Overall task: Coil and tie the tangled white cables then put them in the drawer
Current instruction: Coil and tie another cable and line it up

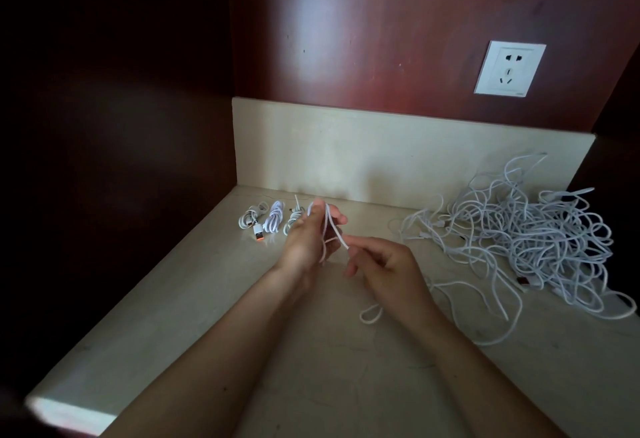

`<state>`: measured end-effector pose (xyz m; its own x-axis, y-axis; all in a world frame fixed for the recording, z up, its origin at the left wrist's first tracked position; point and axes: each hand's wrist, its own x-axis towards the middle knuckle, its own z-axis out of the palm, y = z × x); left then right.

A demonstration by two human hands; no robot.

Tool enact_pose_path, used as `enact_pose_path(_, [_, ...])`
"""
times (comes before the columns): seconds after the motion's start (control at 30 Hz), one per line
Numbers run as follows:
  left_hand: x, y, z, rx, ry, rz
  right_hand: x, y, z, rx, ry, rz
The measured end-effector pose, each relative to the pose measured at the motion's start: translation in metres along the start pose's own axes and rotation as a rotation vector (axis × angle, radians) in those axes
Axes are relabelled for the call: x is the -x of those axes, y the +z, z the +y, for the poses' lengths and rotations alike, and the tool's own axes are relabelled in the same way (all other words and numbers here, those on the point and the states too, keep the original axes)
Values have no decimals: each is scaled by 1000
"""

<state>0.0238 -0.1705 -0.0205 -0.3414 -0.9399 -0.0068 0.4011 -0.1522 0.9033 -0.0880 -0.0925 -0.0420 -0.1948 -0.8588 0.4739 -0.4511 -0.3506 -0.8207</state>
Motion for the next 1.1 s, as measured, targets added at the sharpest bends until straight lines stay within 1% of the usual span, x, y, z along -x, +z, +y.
enact_pose_path(0.07, [-3,-1,3,266,-80,-1,1,3,2,73,-22,-27])
enact_pose_path(0.1, [-3,-2,5,341,-100,-2,2,3,2,108,-39,-50])
enact_pose_path(0.2, [-7,-11,11,386,-87,15,6,3,0,259,-90,-159])
enact_pose_path(0.27, [-12,-21,16,385,-68,53,10,2,-3,355,-81,-237])
enact_pose_path(0.33, [-15,-29,19,346,-61,85,12,2,-8,405,-73,-280])
enact_pose_path(0.43, [-16,-29,19,204,-53,114,14,0,-13,446,-104,-271])
enact_pose_path(0.53, [-14,-22,14,79,-87,74,15,-3,-16,459,-183,-255])
enact_pose_path(0.6, [-12,-17,11,20,-139,30,15,-4,-15,412,-198,-254])
enact_pose_path(0.67, [-9,-12,8,-15,-184,-6,14,-4,-15,312,-166,-242])
enact_pose_path(0.77, [-5,-6,0,-161,-187,-52,10,-6,-19,131,-130,-197])
enact_pose_path(0.87, [-3,-4,-4,-303,-163,-76,8,-13,-24,70,-147,-135])
enact_pose_path(0.97, [-1,-4,-6,-375,-177,-161,7,-17,-24,-2,-135,-102])
enact_pose_path(1.1, [6,-4,-7,-357,-292,-306,4,-13,-21,8,-123,-67])
